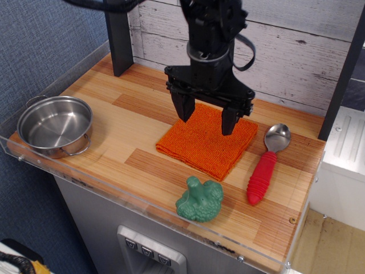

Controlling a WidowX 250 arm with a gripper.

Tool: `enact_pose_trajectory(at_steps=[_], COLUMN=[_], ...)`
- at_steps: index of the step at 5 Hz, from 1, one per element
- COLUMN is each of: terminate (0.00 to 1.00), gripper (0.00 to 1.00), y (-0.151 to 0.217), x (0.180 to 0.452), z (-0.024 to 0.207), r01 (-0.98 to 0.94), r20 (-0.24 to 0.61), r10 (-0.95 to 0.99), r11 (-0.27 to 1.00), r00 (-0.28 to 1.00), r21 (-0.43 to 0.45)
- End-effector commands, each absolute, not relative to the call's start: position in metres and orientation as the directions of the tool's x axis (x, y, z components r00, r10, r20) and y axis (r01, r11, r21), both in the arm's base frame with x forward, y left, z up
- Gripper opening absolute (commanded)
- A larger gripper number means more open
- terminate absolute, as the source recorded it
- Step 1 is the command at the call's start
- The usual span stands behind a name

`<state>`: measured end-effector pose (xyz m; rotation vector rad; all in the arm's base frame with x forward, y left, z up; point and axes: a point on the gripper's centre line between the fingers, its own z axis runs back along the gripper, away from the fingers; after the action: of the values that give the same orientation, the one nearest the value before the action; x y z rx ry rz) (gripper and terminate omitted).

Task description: Move the rectangular orange cutting board from the middle of the countertop to the left, so that it is above and to the right of the silver bowl.

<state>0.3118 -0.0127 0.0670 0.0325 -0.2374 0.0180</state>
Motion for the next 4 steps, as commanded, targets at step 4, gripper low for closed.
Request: enact_pose_trajectory(at_steps=[4], terminate=[0.00], gripper=[1.00], y=[0.007], x=[0.325], z=[0.018], r01=[0.038], r20=[0.232], r10=[-0.022], r11=[0.997], r00=[0.972], r21=[-0.066])
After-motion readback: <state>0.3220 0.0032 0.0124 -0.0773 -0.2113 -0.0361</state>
